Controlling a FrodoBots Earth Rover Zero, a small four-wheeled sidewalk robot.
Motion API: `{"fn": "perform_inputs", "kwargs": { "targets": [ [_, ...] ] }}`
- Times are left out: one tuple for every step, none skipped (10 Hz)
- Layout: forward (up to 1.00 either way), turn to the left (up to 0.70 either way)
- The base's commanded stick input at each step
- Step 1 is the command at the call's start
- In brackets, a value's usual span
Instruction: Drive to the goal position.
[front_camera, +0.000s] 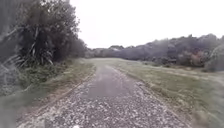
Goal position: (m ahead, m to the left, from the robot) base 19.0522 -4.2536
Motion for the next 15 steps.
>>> {"fn": "perform_inputs", "kwargs": {
  "targets": [
    [0.45, 0.00],
    [0.45, 0.00],
    [0.45, 0.00],
    [0.45, 0.00],
    [0.45, 0.00],
    [0.45, 0.00],
    [0.45, 0.00],
    [0.45, 0.00],
    [0.45, 0.00],
    [0.45, 0.00],
    [0.45, 0.00],
    [0.45, 0.00],
    [0.45, 0.00],
    [0.45, 0.00],
    [0.45, 0.00]
  ]
}}
